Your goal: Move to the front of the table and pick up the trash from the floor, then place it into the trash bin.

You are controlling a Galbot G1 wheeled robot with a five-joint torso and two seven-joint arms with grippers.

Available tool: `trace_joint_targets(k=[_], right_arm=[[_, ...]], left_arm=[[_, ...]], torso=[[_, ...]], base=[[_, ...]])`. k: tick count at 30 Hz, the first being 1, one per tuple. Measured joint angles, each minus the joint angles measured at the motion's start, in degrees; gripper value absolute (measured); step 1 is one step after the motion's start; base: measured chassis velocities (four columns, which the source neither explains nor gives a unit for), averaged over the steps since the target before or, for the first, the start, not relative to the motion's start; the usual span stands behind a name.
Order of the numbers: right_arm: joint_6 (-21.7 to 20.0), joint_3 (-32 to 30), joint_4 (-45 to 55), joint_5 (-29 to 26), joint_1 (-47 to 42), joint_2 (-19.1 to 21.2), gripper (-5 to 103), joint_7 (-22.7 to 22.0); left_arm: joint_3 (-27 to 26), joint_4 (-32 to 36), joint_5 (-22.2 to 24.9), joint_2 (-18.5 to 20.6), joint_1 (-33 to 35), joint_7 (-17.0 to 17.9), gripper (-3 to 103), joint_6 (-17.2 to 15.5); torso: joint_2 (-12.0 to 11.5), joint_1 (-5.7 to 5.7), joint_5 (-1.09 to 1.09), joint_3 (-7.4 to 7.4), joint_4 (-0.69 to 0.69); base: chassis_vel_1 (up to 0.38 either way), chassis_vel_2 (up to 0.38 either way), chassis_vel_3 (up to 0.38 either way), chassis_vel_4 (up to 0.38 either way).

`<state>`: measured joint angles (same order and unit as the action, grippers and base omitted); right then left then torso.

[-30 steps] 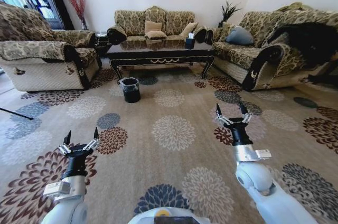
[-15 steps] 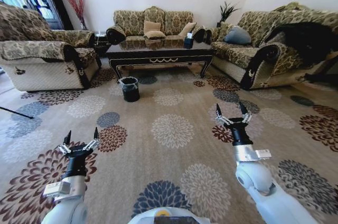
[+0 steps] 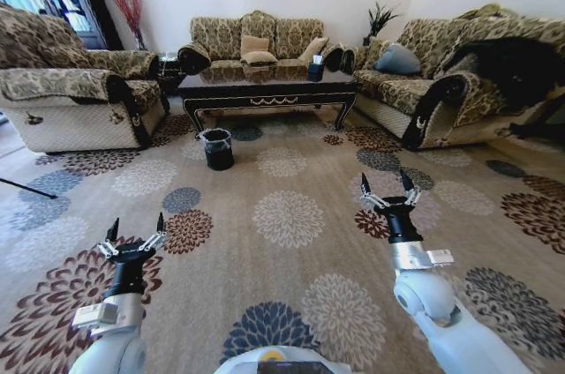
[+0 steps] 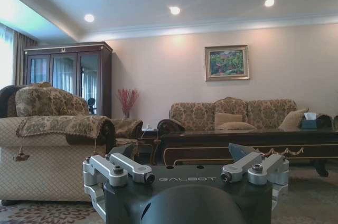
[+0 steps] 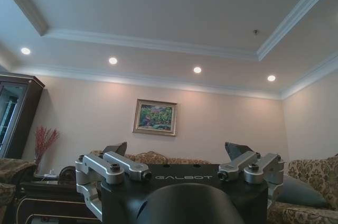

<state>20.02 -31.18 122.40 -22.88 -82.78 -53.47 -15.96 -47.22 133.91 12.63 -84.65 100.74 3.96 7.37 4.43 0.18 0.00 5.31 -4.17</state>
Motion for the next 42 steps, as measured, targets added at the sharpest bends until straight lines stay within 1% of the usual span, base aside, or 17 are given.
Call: trace_joint_targets(k=[5, 7, 8, 11, 13, 15, 18, 21, 24, 26, 29, 31, 34, 37, 40, 42], right_arm=[[0.0, 0.0, 0.0, 0.0, 0.0, 0.0, 100, 0.0], [0.0, 0.0, 0.0, 0.0, 0.0, 0.0, 100, 0.0], [0.0, 0.0, 0.0, 0.0, 0.0, 0.0, 100, 0.0], [0.0, 0.0, 0.0, 0.0, 0.0, 0.0, 100, 0.0], [0.0, 0.0, 0.0, 0.0, 0.0, 0.0, 100, 0.0], [0.0, 0.0, 0.0, 0.0, 0.0, 0.0, 100, 0.0], [0.0, 0.0, 0.0, 0.0, 0.0, 0.0, 100, 0.0], [0.0, 0.0, 0.0, 0.0, 0.0, 0.0, 100, 0.0], [0.0, 0.0, 0.0, 0.0, 0.0, 0.0, 100, 0.0], [0.0, 0.0, 0.0, 0.0, 0.0, 0.0, 100, 0.0], [0.0, 0.0, 0.0, 0.0, 0.0, 0.0, 100, 0.0], [0.0, 0.0, 0.0, 0.0, 0.0, 0.0, 100, 0.0], [0.0, 0.0, 0.0, 0.0, 0.0, 0.0, 100, 0.0], [0.0, 0.0, 0.0, 0.0, 0.0, 0.0, 100, 0.0], [0.0, 0.0, 0.0, 0.0, 0.0, 0.0, 100, 0.0], [0.0, 0.0, 0.0, 0.0, 0.0, 0.0, 100, 0.0]], left_arm=[[0.0, 0.0, 0.0, 0.0, 0.0, 0.0, 100, 0.0], [0.0, 0.0, 0.0, 0.0, 0.0, 0.0, 100, 0.0], [0.0, 0.0, 0.0, 0.0, 0.0, 0.0, 100, 0.0], [0.0, 0.0, 0.0, 0.0, 0.0, 0.0, 100, 0.0], [0.0, 0.0, 0.0, 0.0, 0.0, 0.0, 100, 0.0], [0.0, 0.0, 0.0, 0.0, 0.0, 0.0, 100, 0.0], [0.0, 0.0, 0.0, 0.0, 0.0, 0.0, 100, 0.0], [0.0, 0.0, 0.0, 0.0, 0.0, 0.0, 100, 0.0], [0.0, 0.0, 0.0, 0.0, 0.0, 0.0, 100, 0.0], [0.0, 0.0, 0.0, 0.0, 0.0, 0.0, 100, 0.0], [0.0, 0.0, 0.0, 0.0, 0.0, 0.0, 100, 0.0], [0.0, 0.0, 0.0, 0.0, 0.0, 0.0, 100, 0.0], [0.0, 0.0, 0.0, 0.0, 0.0, 0.0, 100, 0.0], [0.0, 0.0, 0.0, 0.0, 0.0, 0.0, 100, 0.0], [0.0, 0.0, 0.0, 0.0, 0.0, 0.0, 100, 0.0], [0.0, 0.0, 0.0, 0.0, 0.0, 0.0, 100, 0.0]], torso=[[1.0, 0.26, 0.00, 0.75, 0.00], [1.7, 0.44, 0.00, 1.35, 0.00], [1.7, 0.44, 0.00, 1.35, 0.00], [2.5, 0.50, 0.00, 2.04, 0.00], [3.3, 0.60, 0.00, 2.70, 0.00], [3.4, 0.63, 0.00, 2.85, 0.00], [4.5, 0.83, 0.00, 3.68, 0.00], [4.9, 0.92, 0.00, 3.98, 0.00], [5.9, 1.17, 0.00, 4.75, 0.00], [6.0, 1.22, 0.00, 4.86, 0.00], [7.0, 1.53, 0.00, 5.52, 0.00], [7.2, 1.58, 0.00, 5.63, 0.00], [8.1, 1.82, 0.00, 6.35, 0.00], [8.6, 1.99, 0.00, 6.64, 0.00], [9.5, 2.24, 0.00, 7.34, 0.00], [9.7, 2.31, 0.00, 7.48, 0.00]], base=[[0.000, 0.000, 0.000, 0.000], [0.000, 0.000, 0.000, 0.000], [0.000, 0.000, 0.000, 0.000], [0.000, 0.000, 0.000, 0.000], [0.000, 0.000, 0.000, 0.000], [0.000, 0.000, 0.000, 0.000], [0.000, 0.000, 0.000, 0.000], [0.000, 0.000, 0.000, 0.000], [0.000, 0.000, 0.000, 0.000], [0.000, 0.000, 0.000, 0.000], [0.000, 0.000, 0.000, 0.000], [0.000, 0.000, 0.000, 0.000], [0.000, 0.000, 0.000, 0.000], [0.000, 0.000, 0.000, 0.000], [0.000, 0.000, 0.000, 0.000], [0.000, 0.000, 0.000, 0.000]])
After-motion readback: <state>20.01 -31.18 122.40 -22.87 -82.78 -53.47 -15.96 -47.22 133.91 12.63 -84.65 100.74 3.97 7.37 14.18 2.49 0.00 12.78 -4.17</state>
